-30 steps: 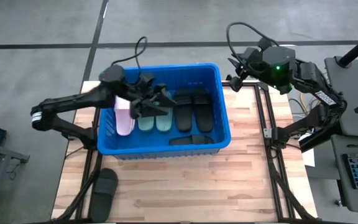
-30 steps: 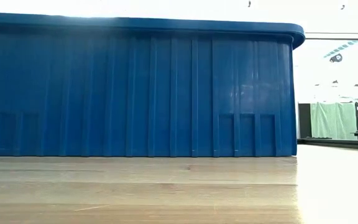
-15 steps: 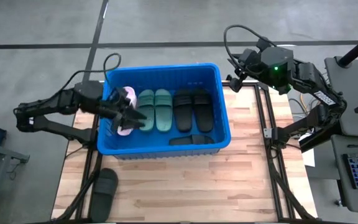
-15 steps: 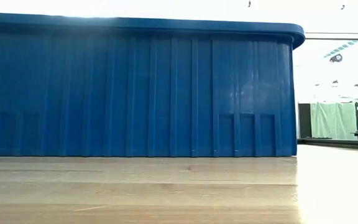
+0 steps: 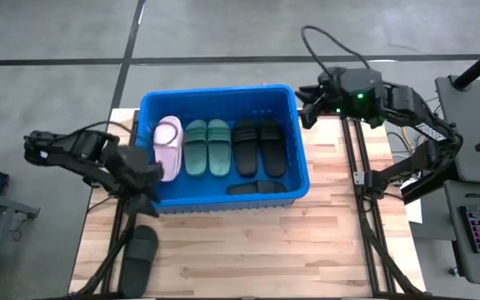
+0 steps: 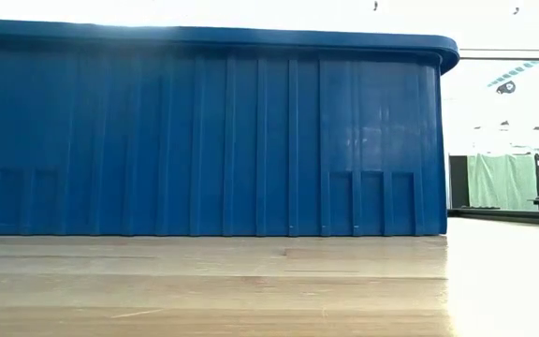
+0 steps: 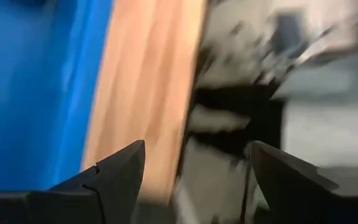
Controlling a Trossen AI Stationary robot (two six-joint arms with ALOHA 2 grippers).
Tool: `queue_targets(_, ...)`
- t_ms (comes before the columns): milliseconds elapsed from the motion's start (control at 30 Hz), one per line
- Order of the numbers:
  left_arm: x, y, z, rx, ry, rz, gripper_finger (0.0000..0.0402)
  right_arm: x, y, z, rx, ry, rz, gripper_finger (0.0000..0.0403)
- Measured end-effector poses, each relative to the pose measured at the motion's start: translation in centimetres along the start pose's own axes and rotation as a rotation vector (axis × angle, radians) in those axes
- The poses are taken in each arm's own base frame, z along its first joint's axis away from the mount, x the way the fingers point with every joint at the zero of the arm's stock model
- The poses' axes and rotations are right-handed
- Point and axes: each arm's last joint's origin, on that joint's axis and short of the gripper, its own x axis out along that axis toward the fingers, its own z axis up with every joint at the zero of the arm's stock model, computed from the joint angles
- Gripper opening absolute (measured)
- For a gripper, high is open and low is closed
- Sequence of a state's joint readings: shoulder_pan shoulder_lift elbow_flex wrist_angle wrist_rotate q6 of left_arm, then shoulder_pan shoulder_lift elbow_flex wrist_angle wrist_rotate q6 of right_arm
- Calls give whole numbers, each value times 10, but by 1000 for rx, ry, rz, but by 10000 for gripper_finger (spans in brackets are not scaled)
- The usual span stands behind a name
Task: Pick and place slides into bin
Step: Put the black slide into the blue bin
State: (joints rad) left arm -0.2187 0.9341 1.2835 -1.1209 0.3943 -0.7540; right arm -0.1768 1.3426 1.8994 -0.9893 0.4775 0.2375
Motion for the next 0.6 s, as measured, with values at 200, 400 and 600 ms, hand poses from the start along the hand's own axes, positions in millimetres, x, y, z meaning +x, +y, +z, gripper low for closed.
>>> queue_targets(200,13,5,-21,-36,231,60,276,15,10,-18,71,84,36,84)
queue_targets(400,32,-6,-32,22,353,80,276,27,19,-33,89,123,41,78)
queue_targets(600,65,-8,-48,132,462,205,276,36,23,-38,98,103,46,70)
